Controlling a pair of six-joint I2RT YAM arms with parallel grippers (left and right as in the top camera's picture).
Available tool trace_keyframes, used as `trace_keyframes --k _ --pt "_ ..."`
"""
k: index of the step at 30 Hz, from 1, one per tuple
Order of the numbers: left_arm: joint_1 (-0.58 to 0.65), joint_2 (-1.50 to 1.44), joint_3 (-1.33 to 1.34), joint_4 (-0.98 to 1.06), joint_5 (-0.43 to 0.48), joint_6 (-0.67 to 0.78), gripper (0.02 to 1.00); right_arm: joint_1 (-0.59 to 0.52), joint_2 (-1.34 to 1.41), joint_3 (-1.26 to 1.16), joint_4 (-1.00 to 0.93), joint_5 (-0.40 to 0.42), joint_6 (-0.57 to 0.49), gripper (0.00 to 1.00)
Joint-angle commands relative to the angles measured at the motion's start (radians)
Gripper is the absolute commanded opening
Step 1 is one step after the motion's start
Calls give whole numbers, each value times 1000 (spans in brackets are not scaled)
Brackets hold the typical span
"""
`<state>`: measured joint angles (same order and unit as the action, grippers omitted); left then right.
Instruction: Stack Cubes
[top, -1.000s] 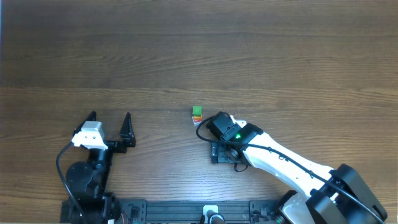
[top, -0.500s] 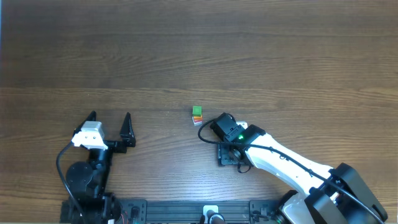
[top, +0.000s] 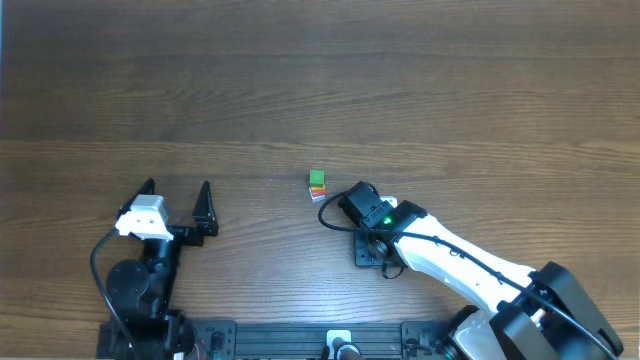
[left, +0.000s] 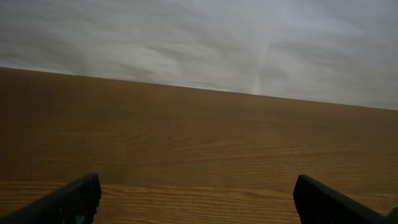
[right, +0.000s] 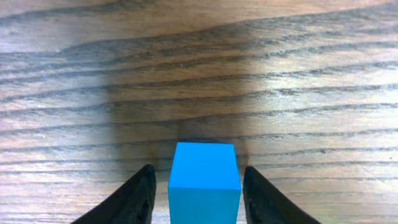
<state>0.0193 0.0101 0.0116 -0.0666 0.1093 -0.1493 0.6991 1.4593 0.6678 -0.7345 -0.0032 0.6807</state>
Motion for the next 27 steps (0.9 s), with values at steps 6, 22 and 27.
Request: trace_keyframes --k 6,22,27 --pt "5 -4 -6 0 13 15 1000 -6 -6 -8 8 -3 2 358" --pt "5 -4 -6 0 13 15 1000 -6 -5 22 -24 -5 2 180" --pt "5 -4 -6 0 13 15 1000 0 -5 228 -218 17 1 143"
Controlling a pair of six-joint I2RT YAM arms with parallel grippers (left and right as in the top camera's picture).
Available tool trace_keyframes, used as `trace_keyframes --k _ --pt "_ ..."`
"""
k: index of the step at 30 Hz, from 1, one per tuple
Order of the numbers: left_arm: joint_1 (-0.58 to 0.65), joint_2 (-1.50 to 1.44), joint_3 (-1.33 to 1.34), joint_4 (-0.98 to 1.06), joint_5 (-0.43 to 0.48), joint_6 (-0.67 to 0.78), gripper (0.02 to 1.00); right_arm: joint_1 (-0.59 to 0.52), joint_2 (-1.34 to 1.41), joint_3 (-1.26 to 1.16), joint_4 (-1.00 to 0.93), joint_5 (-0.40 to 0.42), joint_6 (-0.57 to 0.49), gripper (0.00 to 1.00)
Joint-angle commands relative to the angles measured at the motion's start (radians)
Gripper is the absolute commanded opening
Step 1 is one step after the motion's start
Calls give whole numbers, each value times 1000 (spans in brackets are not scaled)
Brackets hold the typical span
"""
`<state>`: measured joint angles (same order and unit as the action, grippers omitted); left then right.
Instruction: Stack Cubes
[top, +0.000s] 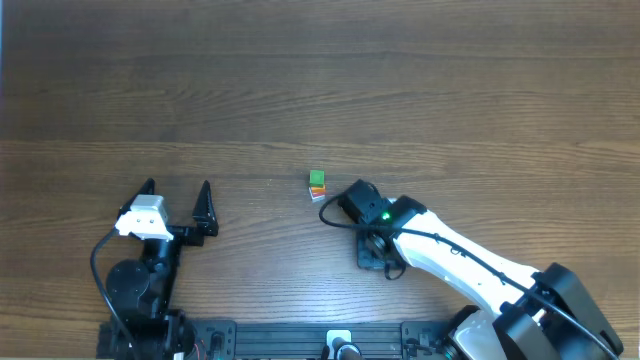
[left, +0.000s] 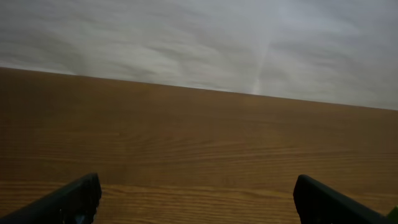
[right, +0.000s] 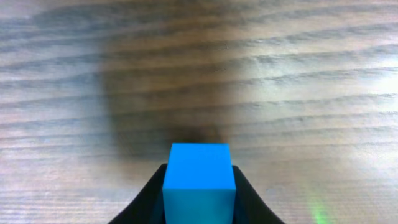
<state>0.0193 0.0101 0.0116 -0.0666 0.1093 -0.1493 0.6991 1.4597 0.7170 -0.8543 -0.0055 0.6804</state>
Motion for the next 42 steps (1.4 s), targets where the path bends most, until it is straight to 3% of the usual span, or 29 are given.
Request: trace_keyframes --k 1,9,19,42 --pt "5 -4 -6 0 13 15 998 3 -5 224 -128 27 2 141" --pt "5 -4 -6 0 13 15 1000 55 71 621 -295 40 2 97" --pt "5 -4 -6 0 13 15 1000 81 370 1020 -514 74 65 75" --pt "5 -4 -6 0 13 15 1000 58 511 1050 -470 82 109 16"
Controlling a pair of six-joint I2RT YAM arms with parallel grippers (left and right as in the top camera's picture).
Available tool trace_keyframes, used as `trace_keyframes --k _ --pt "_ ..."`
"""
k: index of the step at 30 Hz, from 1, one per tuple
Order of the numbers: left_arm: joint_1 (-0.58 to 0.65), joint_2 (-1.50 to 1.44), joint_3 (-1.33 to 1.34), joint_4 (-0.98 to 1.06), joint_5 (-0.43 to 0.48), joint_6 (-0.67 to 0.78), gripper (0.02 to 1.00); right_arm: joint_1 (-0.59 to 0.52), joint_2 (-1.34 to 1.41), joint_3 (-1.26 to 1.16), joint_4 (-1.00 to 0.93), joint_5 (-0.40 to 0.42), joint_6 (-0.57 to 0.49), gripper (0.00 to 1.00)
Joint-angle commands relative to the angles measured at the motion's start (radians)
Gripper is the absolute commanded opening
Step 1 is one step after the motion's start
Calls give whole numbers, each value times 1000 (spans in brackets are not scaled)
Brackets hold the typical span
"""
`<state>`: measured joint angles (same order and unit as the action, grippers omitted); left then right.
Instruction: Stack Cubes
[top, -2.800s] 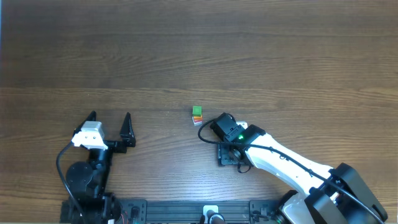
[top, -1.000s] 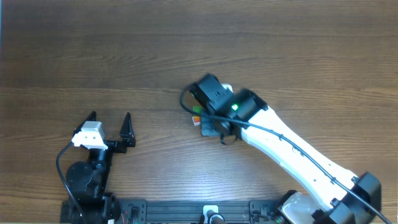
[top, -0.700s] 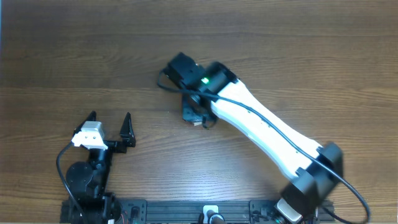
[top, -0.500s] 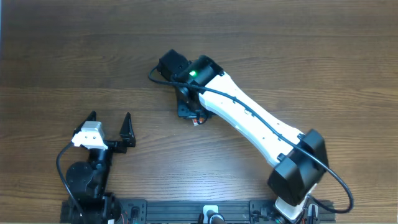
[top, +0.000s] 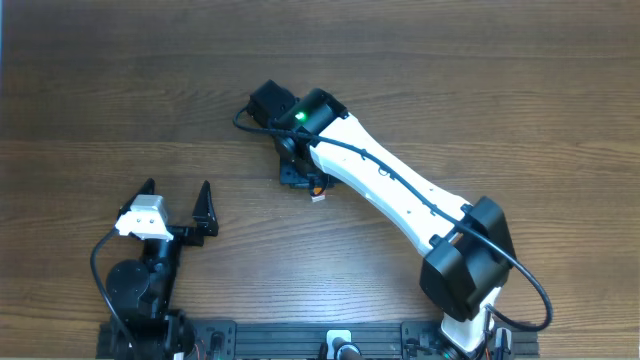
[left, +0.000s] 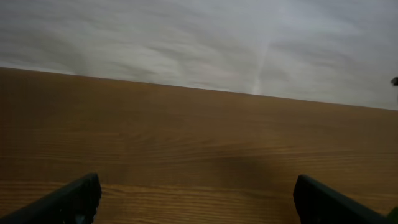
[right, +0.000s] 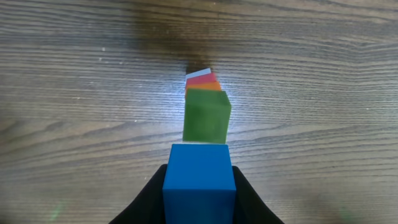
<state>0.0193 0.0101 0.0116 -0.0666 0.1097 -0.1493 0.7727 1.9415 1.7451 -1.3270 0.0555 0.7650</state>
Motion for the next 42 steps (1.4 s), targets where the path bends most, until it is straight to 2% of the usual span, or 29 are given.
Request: trace_keyframes --k 1,37,41,42 --pt "5 -4 -6 0 13 15 1000 -17 30 22 3 21 25 14" --pt "5 -4 -6 0 13 15 1000 -25 75 21 33 20 42 14" --pt "4 -4 -6 0 13 15 1000 -25 75 21 32 20 42 86" --pt "5 -4 -6 0 13 15 1000 -25 75 21 32 20 42 145"
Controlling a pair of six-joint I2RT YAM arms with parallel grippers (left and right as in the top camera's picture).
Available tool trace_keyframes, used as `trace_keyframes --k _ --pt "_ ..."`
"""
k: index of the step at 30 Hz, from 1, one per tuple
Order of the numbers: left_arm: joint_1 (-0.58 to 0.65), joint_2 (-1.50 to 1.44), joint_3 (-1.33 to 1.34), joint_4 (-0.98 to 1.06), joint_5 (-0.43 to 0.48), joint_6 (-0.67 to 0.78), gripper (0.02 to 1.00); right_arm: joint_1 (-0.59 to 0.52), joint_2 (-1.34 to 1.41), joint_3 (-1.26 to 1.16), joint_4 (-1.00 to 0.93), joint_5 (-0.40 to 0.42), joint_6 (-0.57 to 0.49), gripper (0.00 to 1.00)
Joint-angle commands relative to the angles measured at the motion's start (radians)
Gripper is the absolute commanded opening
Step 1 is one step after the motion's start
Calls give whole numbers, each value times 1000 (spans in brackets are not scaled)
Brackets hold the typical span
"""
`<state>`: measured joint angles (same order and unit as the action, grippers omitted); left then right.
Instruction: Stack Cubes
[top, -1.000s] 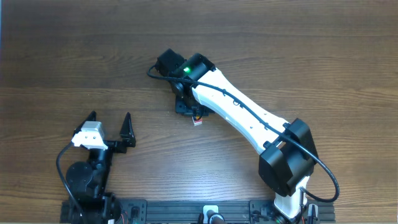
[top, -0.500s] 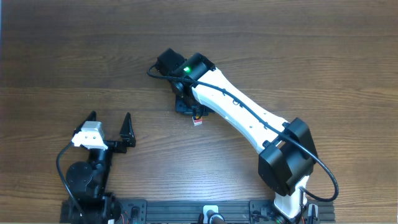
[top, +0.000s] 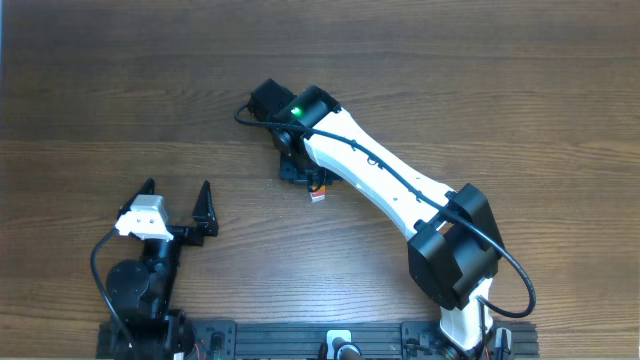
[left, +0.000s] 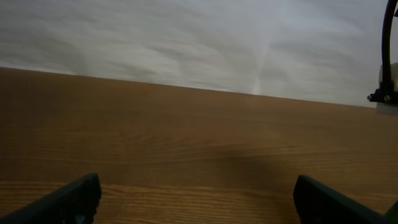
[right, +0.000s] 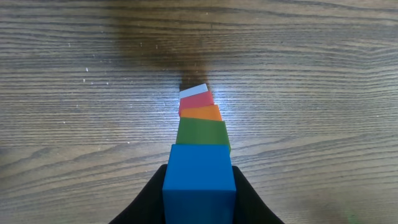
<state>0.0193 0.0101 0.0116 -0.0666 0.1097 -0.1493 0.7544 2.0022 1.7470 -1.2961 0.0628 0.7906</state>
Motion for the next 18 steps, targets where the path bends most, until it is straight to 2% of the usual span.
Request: trace_keyframes --k 1,5,10,13,18 --pt "5 -4 -6 0 13 15 1000 -6 14 19 1 13 16 218" --pt "5 -4 -6 0 13 15 1000 -6 14 19 -1 13 16 503" --pt "5 -4 -6 0 13 15 1000 -6 14 18 -4 13 16 772" --pt "5 -4 -6 0 13 15 1000 -6 14 18 -4 13 16 991" --pt "5 -4 -6 0 13 15 1000 -6 14 18 7 23 16 991"
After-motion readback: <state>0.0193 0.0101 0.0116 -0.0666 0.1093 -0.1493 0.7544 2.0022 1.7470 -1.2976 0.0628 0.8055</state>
